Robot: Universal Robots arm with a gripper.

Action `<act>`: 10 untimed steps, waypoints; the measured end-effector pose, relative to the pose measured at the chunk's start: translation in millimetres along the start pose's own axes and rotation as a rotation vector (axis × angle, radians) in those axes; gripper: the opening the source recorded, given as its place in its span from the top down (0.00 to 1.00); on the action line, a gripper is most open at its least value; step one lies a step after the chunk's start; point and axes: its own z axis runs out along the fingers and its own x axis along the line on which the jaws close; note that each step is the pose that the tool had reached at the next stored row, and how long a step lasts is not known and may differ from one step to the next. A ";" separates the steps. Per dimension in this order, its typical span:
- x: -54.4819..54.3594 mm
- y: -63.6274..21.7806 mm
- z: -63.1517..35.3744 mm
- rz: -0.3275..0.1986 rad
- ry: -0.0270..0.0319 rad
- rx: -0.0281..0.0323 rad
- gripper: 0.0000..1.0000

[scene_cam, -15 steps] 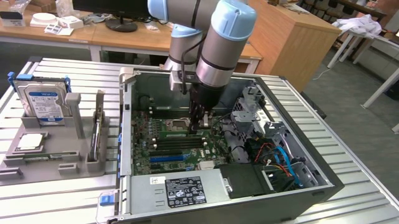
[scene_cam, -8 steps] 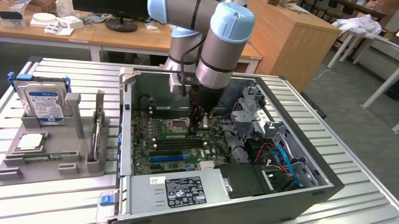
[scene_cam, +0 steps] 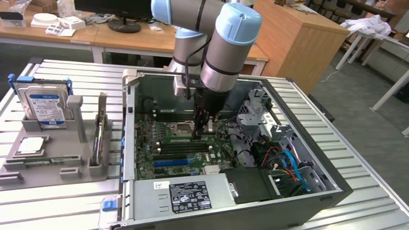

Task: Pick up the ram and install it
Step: 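Insert the ram into the slot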

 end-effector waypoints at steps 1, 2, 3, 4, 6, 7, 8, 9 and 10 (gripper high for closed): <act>0.5 0.0 -0.1 0.000 0.0002 -0.0001 0.88; 1.0 -0.1 -0.1 0.000 0.0002 -0.0001 0.88; 1.4 0.0 -0.1 0.000 0.0002 -0.0001 0.88; 1.8 -0.1 -0.1 0.000 0.0002 -0.0001 0.88; 2.7 -0.1 -0.2 0.000 0.0003 -0.0001 0.88; 3.0 -0.1 -0.2 0.000 0.0003 -0.0001 0.88; 3.4 -0.1 -0.2 0.000 0.0002 -0.0001 0.88; 3.8 -0.1 -0.2 0.000 0.0003 -0.0001 0.88; 4.2 -0.1 -0.2 0.000 0.0002 0.0000 0.88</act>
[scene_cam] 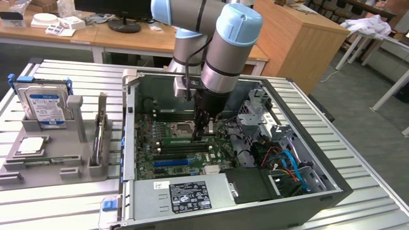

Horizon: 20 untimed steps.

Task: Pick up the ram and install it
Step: 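Insert the ram into the slot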

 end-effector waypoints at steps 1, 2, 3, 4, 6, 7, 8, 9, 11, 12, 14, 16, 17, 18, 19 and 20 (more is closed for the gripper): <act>0.3 0.0 0.0 0.000 0.0001 -0.0001 0.88; 0.6 0.0 0.0 0.000 0.0001 0.0000 0.88; 0.9 0.0 0.0 0.000 0.0000 0.0000 0.88; 1.0 -0.1 0.0 0.000 0.0000 0.0000 0.88; 1.0 -0.1 0.0 0.000 0.0001 0.0000 0.88; 1.0 0.0 -0.1 0.000 0.0001 0.0000 0.88; 1.0 -0.1 0.0 0.000 0.0000 0.0000 0.88; 1.0 0.0 -0.1 -0.001 0.0001 -0.0001 0.88; 1.1 0.0 0.2 -0.001 0.0002 -0.0001 0.88; 1.1 0.0 0.6 -0.002 0.0001 0.0000 0.88; 1.1 0.2 1.4 -0.002 0.0002 0.0001 0.88; 1.1 0.2 2.5 -0.002 0.0002 -0.0001 0.88; 1.1 0.3 3.1 -0.002 0.0001 -0.0001 0.88; 1.1 0.3 3.7 -0.002 0.0001 -0.0001 0.88; 1.1 0.3 4.3 -0.002 0.0001 -0.0001 0.88; 1.2 0.3 4.8 -0.002 0.0001 -0.0001 0.88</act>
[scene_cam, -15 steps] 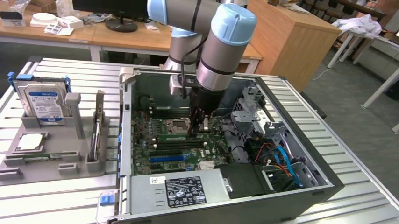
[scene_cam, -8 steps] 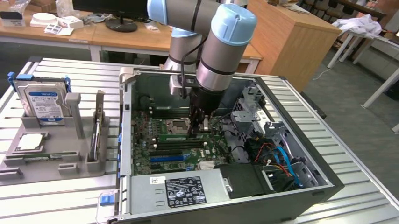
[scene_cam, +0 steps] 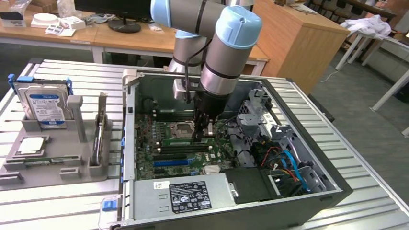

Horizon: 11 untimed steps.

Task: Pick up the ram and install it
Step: 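Insert the ram into the slot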

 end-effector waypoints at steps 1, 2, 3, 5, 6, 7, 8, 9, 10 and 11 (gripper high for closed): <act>0.0 -0.1 0.6 0.000 0.0000 0.0002 0.88; 0.0 -0.1 1.2 0.000 0.0000 0.0001 0.88; 0.1 -0.1 1.7 0.000 0.0001 0.0001 0.88; 0.1 -0.1 1.7 0.000 0.0001 -0.0001 0.88; 0.1 -0.1 1.7 0.000 0.0002 -0.0001 0.88; -0.2 -0.1 1.9 0.000 0.0000 0.0000 0.88; -0.7 0.0 2.1 0.000 -0.0001 0.0001 0.88; -1.1 0.0 2.2 0.000 0.0000 0.0001 0.88; -1.3 -0.1 2.4 0.000 -0.0001 0.0000 0.88; -1.6 -0.1 2.5 0.000 -0.0001 0.0000 0.88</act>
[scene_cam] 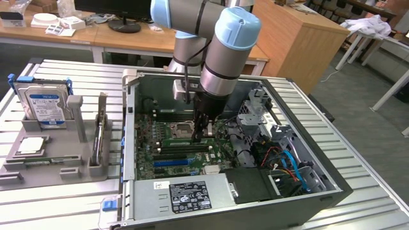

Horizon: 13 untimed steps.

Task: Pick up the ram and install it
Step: 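Insert the ram into the slot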

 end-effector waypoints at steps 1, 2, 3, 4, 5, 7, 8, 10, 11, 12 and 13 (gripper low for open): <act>0.0 0.0 0.0 0.000 0.0001 0.0000 0.88; 0.0 0.0 -0.1 0.000 0.0002 -0.0001 0.88; 0.0 0.1 -0.1 0.000 0.0003 -0.0001 0.88; -0.1 0.1 0.0 0.000 0.0002 0.0000 0.88; -0.1 0.0 0.0 0.000 0.0002 0.0000 0.88; -0.1 0.0 0.5 0.000 0.0001 0.0001 0.88; -0.1 0.0 0.8 0.000 0.0001 0.0000 0.88; -0.1 0.0 1.5 0.000 0.0001 0.0000 0.88; -0.1 0.0 1.8 0.000 0.0001 0.0000 0.88; 0.0 -0.1 2.1 0.000 0.0002 0.0000 0.88; 0.0 -0.1 2.3 0.000 0.0003 0.0000 0.88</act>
